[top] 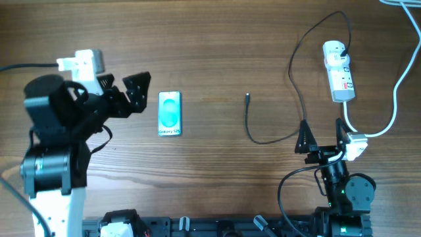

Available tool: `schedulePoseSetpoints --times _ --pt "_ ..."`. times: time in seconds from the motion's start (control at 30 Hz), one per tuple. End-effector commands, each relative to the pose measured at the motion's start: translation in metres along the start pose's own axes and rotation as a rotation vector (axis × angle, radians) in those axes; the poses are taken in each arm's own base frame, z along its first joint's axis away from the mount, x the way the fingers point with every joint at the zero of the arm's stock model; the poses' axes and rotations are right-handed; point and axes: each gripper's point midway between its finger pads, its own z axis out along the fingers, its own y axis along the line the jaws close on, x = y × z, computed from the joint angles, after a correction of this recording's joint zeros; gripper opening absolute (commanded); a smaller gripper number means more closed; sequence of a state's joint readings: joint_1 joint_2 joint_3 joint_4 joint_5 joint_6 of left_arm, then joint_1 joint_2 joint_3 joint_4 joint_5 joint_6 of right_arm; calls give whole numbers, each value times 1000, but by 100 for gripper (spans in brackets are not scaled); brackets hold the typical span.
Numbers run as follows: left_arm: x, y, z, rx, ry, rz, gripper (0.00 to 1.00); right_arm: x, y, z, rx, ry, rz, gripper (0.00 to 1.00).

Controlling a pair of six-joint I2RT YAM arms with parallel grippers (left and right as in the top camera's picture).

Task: Plug charger to phone and switch on socket
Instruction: 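Reach the left gripper to the phone and grasp its bottom edge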

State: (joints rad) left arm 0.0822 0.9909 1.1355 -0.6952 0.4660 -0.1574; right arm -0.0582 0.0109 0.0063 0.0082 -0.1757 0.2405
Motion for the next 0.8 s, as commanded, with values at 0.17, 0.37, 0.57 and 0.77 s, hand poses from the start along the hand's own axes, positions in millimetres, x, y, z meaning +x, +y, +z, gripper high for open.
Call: schedulePoseSetpoints --times 0.17,0.37,0.57,0.77 --pt "105 40 98 -362 475 189 100 -2 1 0 -1 -11 -4 100" --pt "173 53 139 -316 735 118 100 -2 1 0 -1 -11 -4 100" --pt "217 78 172 -375 844 46 100 -2 1 0 -1 -11 -4 100" --pt "223 91 182 -425 839 43 100 -2 1 0 -1 -11 -4 100"
